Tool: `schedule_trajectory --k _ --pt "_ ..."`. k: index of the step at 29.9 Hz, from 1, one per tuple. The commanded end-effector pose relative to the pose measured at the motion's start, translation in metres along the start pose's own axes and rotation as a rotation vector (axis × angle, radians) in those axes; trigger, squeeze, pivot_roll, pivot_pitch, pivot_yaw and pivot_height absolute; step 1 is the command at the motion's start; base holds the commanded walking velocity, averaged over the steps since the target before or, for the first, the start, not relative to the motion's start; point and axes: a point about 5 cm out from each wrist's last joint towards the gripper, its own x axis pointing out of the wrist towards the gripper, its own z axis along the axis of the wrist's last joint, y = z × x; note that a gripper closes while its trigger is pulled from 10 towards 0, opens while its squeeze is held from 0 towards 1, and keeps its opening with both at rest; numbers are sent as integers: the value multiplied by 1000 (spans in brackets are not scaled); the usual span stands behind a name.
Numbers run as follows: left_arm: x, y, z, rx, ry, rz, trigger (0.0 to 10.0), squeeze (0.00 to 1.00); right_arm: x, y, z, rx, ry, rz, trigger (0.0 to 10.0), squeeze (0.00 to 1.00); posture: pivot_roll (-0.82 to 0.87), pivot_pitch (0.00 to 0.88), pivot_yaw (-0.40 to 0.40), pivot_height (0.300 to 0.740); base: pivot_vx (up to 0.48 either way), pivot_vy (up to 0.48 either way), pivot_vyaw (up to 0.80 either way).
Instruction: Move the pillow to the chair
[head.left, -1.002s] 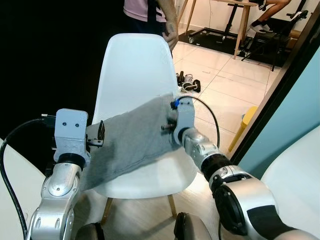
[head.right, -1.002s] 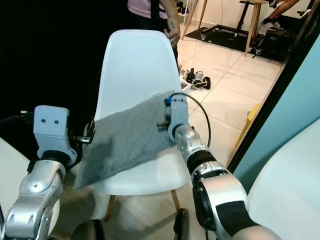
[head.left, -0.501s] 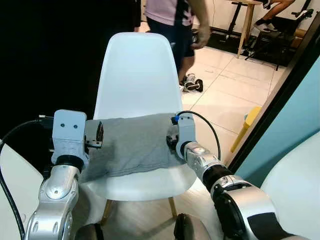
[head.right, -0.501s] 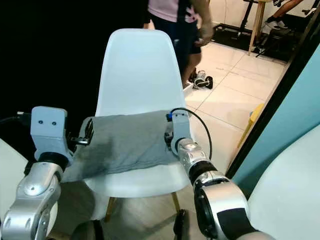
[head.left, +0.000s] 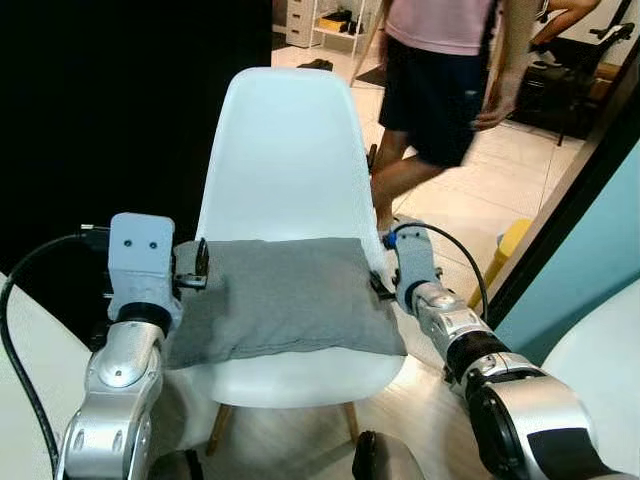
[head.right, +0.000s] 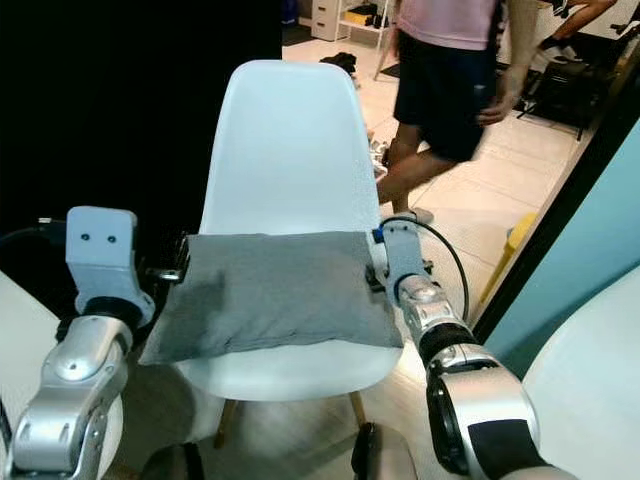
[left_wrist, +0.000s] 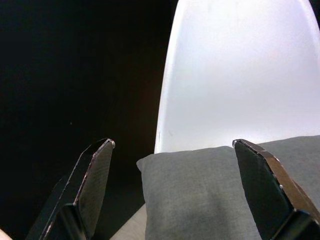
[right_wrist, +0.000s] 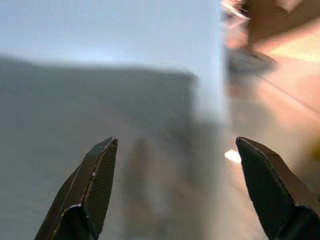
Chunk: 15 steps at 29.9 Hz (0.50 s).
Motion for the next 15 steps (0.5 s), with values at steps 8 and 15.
schedule_trajectory --k 8,15 --pt "-3 2 -12 -22 43 0 10000 0 -7 20 18 188 -198 213 10000 0 121 0 -97 500 0 0 0" --pt "-14 -2 -24 -37 78 -2 10000 0 -26 34 -6 76 -207 282 10000 0 108 0 -97 515 0 0 0"
